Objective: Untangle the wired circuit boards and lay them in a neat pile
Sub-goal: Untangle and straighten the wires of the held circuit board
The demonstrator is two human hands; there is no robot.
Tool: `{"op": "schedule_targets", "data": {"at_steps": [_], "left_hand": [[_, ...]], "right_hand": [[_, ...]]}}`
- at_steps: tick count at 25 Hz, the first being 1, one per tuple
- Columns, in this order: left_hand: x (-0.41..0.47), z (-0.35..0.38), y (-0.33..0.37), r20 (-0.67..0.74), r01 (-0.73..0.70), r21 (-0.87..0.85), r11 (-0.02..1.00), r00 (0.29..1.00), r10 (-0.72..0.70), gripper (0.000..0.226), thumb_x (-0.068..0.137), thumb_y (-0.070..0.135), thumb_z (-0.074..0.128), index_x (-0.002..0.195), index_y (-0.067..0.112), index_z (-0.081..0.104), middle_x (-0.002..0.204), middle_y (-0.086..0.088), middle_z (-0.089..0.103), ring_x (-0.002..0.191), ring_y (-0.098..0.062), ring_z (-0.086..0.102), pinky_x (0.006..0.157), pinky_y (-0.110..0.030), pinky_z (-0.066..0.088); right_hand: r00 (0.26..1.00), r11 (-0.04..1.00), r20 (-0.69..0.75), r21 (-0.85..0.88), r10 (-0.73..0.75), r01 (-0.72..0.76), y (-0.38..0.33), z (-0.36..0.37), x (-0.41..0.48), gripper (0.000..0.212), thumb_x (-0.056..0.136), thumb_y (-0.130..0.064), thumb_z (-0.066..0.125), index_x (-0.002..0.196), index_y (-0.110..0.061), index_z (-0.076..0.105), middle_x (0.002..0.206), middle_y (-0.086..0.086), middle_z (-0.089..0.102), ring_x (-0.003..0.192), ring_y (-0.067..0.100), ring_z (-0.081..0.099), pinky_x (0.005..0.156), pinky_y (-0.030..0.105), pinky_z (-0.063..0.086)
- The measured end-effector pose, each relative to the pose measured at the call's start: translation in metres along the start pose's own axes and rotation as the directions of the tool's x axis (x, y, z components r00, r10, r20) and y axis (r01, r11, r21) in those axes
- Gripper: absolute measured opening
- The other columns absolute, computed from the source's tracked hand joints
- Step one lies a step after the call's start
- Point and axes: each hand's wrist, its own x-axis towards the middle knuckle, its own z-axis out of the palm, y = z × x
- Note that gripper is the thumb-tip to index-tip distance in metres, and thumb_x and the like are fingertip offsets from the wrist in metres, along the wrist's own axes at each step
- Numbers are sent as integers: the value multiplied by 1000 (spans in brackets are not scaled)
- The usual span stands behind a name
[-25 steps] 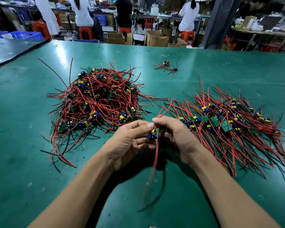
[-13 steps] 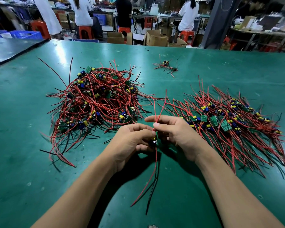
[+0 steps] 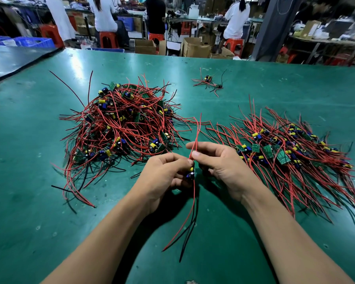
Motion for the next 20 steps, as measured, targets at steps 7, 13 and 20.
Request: {"op": "schedule_targets", "data": {"at_steps": [7,13,20], "left_hand": [[-2,-1,-1,80,80,61,995,993,-85,14,89,7,64,82,4,75,82,-16,59,67,-18,48,53,-22,42],[-2,1,-2,35,26,37,999,999,-27,16,92,9,61,86,-1,73,81,-16,62,70,-23,51,55,-26,47],[-4,3,-1,17,-3,23,1000,1000,3,23,91,5,60,75,3,75,77,-18,62,57,-19,54,45,-20,46]], "right_hand": [[991,977,85,175,105,-119,2,2,-2,20,71,-26,81,90,-17,79,77,9,70,70,20,64,68,35,53],[981,959,123,220,153,-177,3,10,1,13,79,-28,73,84,-18,78,81,12,66,67,23,60,75,42,54],[983,973,118,166,141,-159,0,7,3,15,89,-16,69,98,-9,78,80,17,64,70,24,59,84,55,57]]}}
